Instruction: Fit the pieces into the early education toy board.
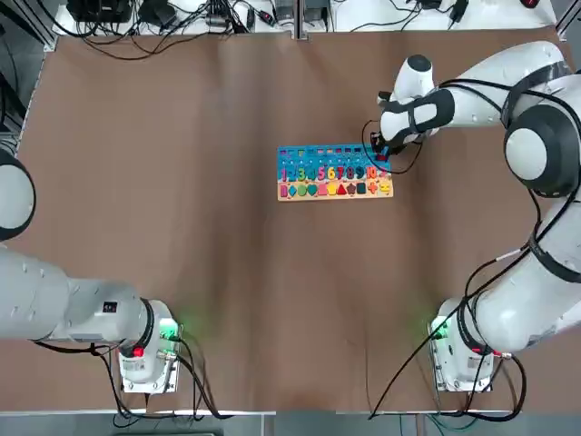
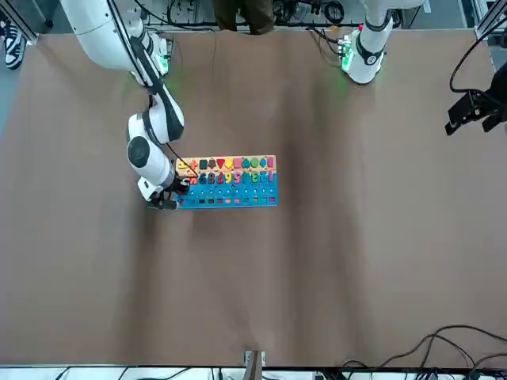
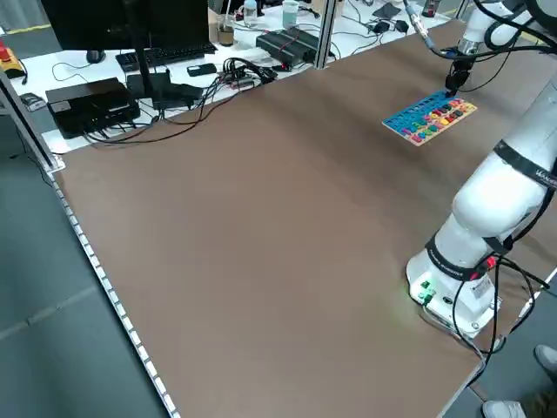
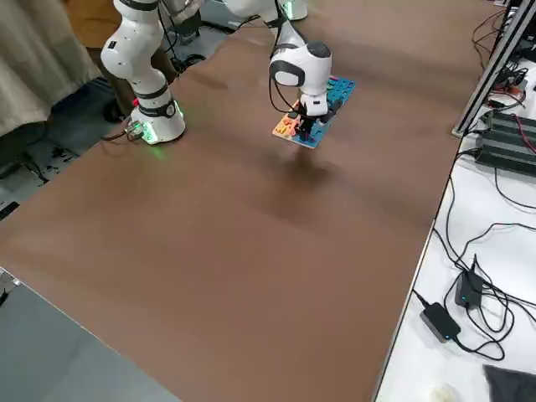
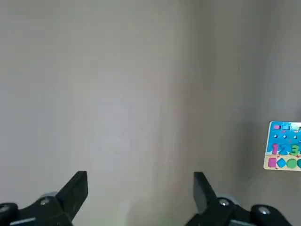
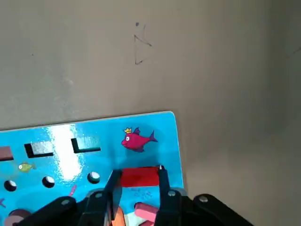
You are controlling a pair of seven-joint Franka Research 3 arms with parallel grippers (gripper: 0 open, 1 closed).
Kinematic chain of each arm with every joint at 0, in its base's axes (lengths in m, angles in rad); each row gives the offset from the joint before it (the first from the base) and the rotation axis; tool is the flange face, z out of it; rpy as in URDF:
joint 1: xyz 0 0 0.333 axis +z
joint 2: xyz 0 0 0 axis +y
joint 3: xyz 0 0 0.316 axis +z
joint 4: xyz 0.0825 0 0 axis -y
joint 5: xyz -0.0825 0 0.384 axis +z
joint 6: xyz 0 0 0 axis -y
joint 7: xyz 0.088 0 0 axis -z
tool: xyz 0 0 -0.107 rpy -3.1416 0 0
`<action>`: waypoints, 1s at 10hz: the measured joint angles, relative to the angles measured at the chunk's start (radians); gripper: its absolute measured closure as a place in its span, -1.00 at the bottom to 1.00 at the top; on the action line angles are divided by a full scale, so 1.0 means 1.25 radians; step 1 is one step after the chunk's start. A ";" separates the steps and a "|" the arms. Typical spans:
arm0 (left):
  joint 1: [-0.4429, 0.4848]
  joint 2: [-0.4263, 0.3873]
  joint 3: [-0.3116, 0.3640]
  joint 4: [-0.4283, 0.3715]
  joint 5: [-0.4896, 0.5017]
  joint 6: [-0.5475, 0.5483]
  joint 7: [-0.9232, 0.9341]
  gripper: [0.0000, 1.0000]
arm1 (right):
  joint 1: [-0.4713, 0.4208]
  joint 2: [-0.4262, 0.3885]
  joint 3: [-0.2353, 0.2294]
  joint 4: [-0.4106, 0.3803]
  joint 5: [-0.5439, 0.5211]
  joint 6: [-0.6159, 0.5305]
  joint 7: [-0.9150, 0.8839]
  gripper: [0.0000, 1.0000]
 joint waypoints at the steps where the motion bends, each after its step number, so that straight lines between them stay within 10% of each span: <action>1: -0.003 0.001 -0.001 0.000 0.000 -0.006 0.001 -0.98 | 0.000 0.000 -0.001 0.000 0.000 -0.001 0.000 0.28; 10: -0.006 0.012 -0.013 0.000 0.000 -0.025 0.000 -0.98 | 0.006 0.007 -0.015 0.000 0.005 -0.003 -0.002 0.19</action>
